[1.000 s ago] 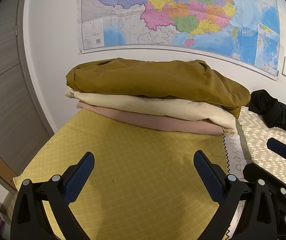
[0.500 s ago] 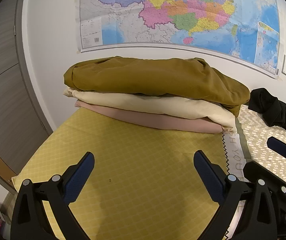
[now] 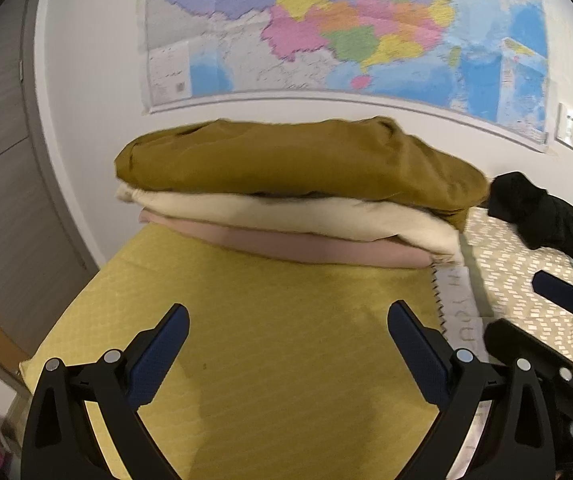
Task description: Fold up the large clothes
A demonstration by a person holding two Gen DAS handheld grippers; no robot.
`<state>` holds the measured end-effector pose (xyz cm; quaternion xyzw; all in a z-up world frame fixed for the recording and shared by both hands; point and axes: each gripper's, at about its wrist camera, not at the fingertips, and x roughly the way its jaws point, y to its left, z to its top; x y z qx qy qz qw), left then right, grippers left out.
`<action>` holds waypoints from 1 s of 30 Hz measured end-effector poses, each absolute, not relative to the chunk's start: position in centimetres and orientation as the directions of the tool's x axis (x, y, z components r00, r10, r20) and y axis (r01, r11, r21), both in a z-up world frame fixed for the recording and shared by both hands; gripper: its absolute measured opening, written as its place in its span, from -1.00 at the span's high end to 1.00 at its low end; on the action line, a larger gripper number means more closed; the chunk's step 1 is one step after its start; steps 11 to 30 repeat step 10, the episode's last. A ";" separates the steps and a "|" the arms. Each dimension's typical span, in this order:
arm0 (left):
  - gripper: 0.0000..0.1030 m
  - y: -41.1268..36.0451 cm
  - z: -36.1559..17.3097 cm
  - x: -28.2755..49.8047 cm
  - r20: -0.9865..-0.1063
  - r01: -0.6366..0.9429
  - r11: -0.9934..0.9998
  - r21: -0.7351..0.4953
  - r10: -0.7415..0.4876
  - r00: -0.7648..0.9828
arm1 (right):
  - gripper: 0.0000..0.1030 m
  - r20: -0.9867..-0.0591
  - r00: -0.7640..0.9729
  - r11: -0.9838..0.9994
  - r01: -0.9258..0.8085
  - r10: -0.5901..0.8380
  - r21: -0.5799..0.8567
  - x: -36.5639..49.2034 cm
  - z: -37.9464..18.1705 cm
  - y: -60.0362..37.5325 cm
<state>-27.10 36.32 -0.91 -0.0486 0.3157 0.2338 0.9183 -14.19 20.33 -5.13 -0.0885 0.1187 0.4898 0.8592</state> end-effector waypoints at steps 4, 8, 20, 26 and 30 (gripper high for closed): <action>-0.86 34.9 -0.8 -26.2 -0.611 -0.419 0.907 0.043 0.356 0.707 | -0.89 -0.281 0.516 0.532 -0.846 0.809 -0.024 -13.6 -5.0 18.9; -0.87 33.3 -0.9 -24.7 -0.629 -0.372 0.928 0.026 0.305 0.715 | -0.89 -0.277 0.563 0.585 -0.811 0.779 -0.003 -12.4 -4.8 16.7; -0.87 32.5 -1.1 -23.9 -0.645 -0.339 0.941 0.007 0.263 0.717 | -0.89 -0.275 0.597 0.622 -0.783 0.754 0.008 -11.6 -4.7 15.2; -0.87 32.5 -1.1 -23.9 -0.645 -0.339 0.941 0.007 0.263 0.717 | -0.89 -0.275 0.597 0.622 -0.783 0.754 0.008 -11.6 -4.7 15.2; -0.87 32.5 -1.1 -23.9 -0.645 -0.339 0.941 0.007 0.263 0.717 | -0.89 -0.275 0.597 0.622 -0.783 0.754 0.008 -11.6 -4.7 15.2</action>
